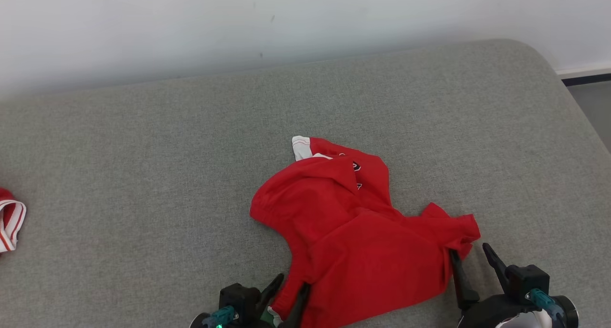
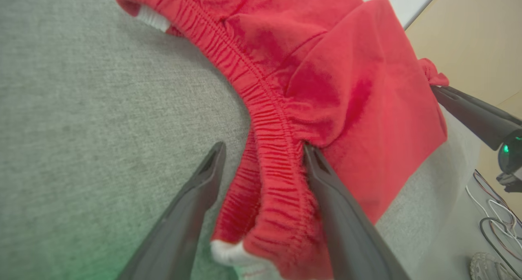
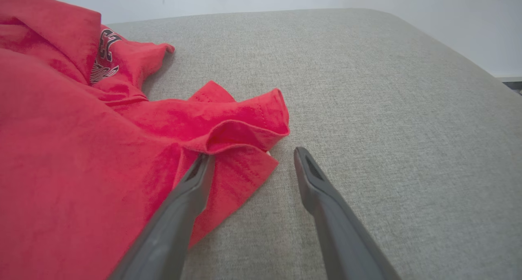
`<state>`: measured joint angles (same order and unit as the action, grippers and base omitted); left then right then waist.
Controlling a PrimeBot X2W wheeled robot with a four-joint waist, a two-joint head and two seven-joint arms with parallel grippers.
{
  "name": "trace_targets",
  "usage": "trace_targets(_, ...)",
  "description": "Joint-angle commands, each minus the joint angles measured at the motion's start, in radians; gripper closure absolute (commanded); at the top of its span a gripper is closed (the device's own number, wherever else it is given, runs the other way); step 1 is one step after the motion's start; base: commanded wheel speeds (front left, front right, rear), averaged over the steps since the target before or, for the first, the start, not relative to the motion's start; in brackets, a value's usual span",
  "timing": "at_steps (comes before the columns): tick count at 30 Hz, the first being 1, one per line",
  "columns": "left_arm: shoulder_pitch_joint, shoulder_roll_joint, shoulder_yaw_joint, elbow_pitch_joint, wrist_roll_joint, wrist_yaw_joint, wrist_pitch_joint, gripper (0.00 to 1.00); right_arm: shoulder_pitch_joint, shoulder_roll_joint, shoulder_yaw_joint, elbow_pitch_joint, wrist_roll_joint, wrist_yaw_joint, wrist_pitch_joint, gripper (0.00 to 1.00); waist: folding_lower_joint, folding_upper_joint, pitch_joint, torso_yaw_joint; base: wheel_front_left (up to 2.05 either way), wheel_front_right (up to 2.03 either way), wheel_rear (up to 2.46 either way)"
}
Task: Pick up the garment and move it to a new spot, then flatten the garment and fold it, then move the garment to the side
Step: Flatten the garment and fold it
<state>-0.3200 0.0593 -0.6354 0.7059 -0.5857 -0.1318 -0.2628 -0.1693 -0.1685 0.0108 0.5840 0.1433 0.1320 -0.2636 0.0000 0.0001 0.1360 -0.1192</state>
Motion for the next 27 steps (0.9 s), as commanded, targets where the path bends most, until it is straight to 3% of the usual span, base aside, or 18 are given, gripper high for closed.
trace_targets(1,-0.007,0.002,-0.004,0.006,-0.005,0.003,-0.003,1.00,-0.008,0.005,-0.001,-0.005,-0.002,-0.002,-0.001,0.00,0.0000,-0.0001,0.004,0.002,0.00,0.00,0.00)
trace_targets(6,-0.021,0.010,0.037,-0.074,0.000,0.003,-0.003,1.00,-0.014,0.008,-0.011,-0.016,-0.002,-0.002,-0.001,0.00,0.0000,-0.0001,0.014,0.013,0.00,0.00,0.00)
trace_targets(12,0.019,0.009,0.279,-0.212,0.062,0.004,-0.003,1.00,-0.020,0.008,-0.021,-0.036,-0.008,-0.002,-0.001,0.00,0.0000,-0.0001,0.025,0.030,0.00,0.00,0.00)
trace_targets(17,-0.019,0.000,0.432,-0.172,0.103,0.029,-0.003,1.00,-0.037,0.014,-0.007,-0.043,-0.006,-0.002,-0.001,0.00,0.0000,-0.0001,0.036,0.038,0.00,0.00,0.00)
trace_targets(27,-0.125,-0.006,0.570,-0.016,0.187,0.104,-0.003,1.00,-0.060,0.026,0.036,-0.057,0.014,-0.002,-0.001,0.00,0.0000,-0.0001,0.076,0.033,0.00,0.00,0.00)
